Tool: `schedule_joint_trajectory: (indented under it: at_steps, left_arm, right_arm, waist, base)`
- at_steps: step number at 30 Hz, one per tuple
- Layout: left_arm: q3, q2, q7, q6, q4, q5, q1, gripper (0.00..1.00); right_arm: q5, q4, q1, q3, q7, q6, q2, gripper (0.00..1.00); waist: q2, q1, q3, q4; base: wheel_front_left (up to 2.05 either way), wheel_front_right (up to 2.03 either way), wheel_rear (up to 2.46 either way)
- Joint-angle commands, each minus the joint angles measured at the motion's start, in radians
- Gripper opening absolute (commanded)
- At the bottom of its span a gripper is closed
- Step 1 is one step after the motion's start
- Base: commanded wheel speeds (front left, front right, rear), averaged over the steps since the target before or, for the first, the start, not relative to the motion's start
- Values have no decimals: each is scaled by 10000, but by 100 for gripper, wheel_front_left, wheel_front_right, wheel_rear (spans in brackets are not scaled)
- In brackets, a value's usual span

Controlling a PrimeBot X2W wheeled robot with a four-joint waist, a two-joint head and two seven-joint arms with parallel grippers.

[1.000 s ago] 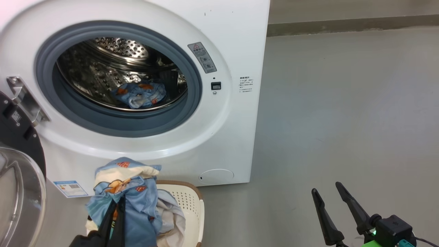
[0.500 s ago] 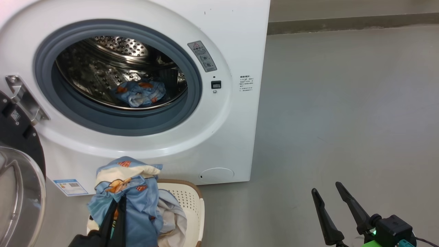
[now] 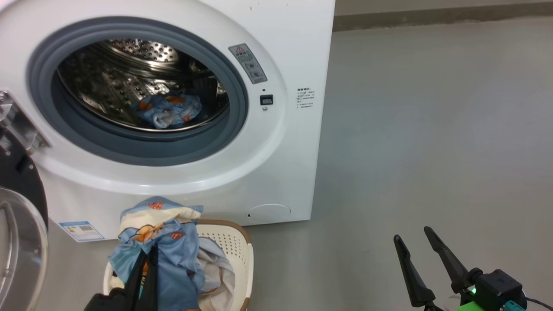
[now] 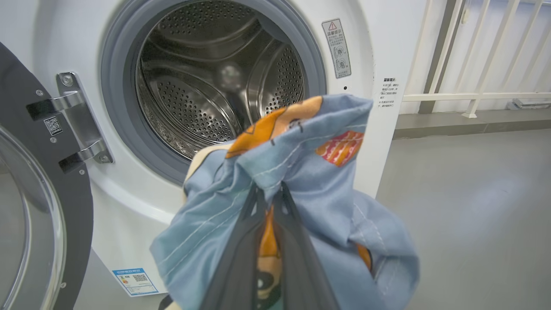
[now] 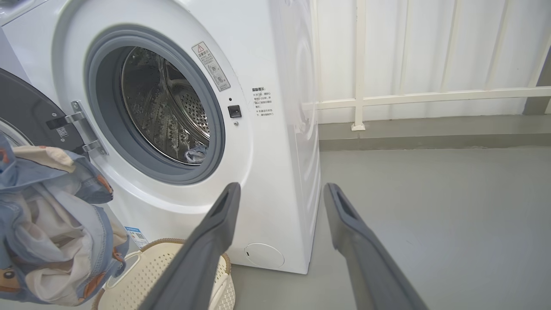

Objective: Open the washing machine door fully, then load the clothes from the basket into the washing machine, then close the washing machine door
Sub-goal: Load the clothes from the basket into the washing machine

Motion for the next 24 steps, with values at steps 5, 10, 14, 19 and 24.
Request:
schedule_joint_trajectory:
  at_steps: [5,10,14,19,24]
  left_arm:
    - [371,95,-144,161,194,-172,-830,0]
    - [658,138,-229,244,559,-370,-1397,0]
    - [931,326,-292,221,880,-513,-2028,0]
    - [1306,484,-292,116,1365,-908,-3065,0]
    - [1614,788,-135,53,1900,-1149,-4267,0]
  right_arm:
    - [-167,-372,-355,145,2,88,-186,100]
    - [-131,-472,-544,5,-1,88,-284,100]
    - [-96,-586,-699,-137,-13,88,-298,100]
    - [-17,-712,-1002,-276,-36,88,-292,100]
    - [91,-796,-1419,-329,-52,88,-223,100]
  waist:
    - [0,0,498,-221]
    - [0,0,1096,-440]
    - [0,0,1707,-628]
    - [0,0,2613,-904]
    - [0,0,3596,-1247]
  base:
    - [0,0,0]
    - [0,0,0]
    - [0,0,0]
    - [0,0,0]
    - [0,0,0]
